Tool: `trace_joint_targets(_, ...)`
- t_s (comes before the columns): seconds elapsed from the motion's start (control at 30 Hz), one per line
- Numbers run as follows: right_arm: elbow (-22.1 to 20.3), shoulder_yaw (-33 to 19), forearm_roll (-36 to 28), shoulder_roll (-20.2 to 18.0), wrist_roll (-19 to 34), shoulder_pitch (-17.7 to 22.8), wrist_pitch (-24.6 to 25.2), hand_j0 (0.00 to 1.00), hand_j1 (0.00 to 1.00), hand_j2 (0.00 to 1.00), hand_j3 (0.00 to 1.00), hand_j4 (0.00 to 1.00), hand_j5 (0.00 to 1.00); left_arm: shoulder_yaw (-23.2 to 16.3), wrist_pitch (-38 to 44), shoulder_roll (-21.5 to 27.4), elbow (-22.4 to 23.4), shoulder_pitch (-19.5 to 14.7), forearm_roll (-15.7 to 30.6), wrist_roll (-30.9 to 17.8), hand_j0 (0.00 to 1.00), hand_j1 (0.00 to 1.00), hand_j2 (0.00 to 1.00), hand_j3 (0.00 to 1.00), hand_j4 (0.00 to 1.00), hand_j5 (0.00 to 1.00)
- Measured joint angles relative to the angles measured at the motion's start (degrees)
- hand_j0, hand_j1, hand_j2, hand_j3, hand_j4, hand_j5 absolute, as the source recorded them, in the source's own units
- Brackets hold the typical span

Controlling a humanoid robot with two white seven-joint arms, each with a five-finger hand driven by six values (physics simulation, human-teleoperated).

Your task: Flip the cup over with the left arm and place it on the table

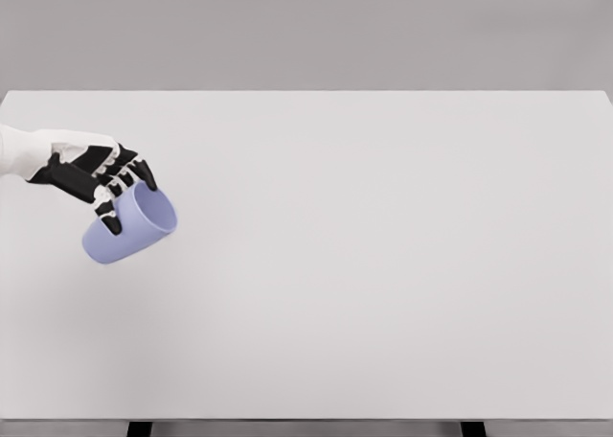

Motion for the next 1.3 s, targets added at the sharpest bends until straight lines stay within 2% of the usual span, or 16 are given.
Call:
trace_joint_targets(0.2,0.0,0.01,0.0,0.0,0.0,0.0,0.0,1.0,1.0,1.0,1.0,1.0,1.0,0.84,-6.6,-0.11,0.6,0.18,-0.46,0.0,0.45,0.45,0.45,0.45,0.45,0.45)
trace_joint_targets(0.3,0.0,0.0,0.0,0.0,0.0,0.0,-0.01,1.0,1.0,1.0,1.0,1.0,1.0,1.43,-10.32,-0.19,1.17,2.46,-0.91,-0.02,0.45,0.45,0.45,0.45,0.45,0.45)
trace_joint_targets(0.53,0.0,0.01,0.0,0.0,0.0,0.0,-0.01,1.0,1.0,1.0,1.0,1.0,1.0,2.31,-18.15,-0.34,2.87,2.72,-3.65,-0.02,0.45,0.45,0.45,0.45,0.45,0.45)
trace_joint_targets(0.73,0.0,-0.01,0.0,0.0,0.0,0.0,0.0,1.0,1.0,1.0,1.0,1.0,1.0,5.15,-25.49,-0.67,5.23,8.96,-6.16,-0.02,0.45,0.45,0.45,0.45,0.45,0.45)
trace_joint_targets(1.03,0.0,0.0,0.0,0.0,0.0,0.0,-0.01,1.0,1.0,1.0,1.0,1.0,1.0,7.54,-30.36,-1.2,6.89,10.28,-6.99,-0.02,0.44,0.44,0.44,0.44,0.44,0.44)
trace_joint_targets(1.3,0.0,0.0,0.0,0.0,0.0,0.0,0.0,1.0,1.0,1.0,1.0,1.0,1.0,9.86,-32.8,-2.17,8.69,15.12,-7.24,-0.02,0.44,0.44,0.44,0.44,0.44,0.44)
